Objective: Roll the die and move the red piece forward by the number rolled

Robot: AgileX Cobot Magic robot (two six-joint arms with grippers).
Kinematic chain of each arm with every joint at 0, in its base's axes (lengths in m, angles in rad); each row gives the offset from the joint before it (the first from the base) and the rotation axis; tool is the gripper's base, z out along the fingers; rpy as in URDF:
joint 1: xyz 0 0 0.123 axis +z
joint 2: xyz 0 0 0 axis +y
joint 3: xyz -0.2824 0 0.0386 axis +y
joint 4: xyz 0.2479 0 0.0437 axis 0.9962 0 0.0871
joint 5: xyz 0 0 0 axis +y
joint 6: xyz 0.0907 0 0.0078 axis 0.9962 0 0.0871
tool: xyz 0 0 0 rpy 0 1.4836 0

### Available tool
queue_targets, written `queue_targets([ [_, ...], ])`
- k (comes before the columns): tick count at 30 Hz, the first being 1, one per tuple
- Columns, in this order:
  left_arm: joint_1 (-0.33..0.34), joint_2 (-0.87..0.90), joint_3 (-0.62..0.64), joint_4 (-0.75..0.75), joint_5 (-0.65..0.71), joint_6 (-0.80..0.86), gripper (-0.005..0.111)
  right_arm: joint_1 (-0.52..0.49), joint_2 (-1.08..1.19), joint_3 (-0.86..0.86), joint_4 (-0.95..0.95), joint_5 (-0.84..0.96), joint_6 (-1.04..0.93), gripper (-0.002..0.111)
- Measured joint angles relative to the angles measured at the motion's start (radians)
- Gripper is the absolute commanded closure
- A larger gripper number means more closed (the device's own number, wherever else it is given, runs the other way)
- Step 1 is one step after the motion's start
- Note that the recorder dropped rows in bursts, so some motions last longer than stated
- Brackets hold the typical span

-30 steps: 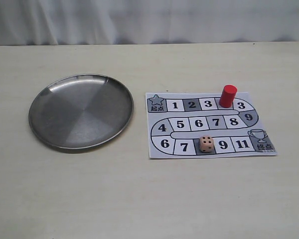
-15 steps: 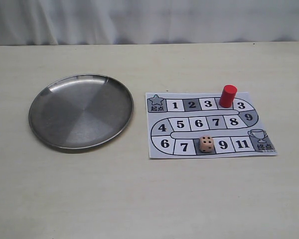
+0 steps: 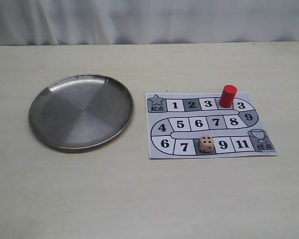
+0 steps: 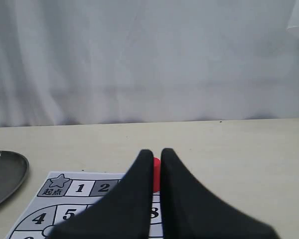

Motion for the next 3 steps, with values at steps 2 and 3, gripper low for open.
queue_targets([
  [2, 0.000, 0.000, 0.000, 0.000, 0.000, 0.000, 0.107, 0.000, 0.000, 0.000, 0.000, 0.000, 0.000, 0.104],
  [3, 0.000, 0.000, 0.000, 0.000, 0.000, 0.000, 0.107, 0.000, 0.000, 0.000, 0.000, 0.000, 0.000, 0.104],
])
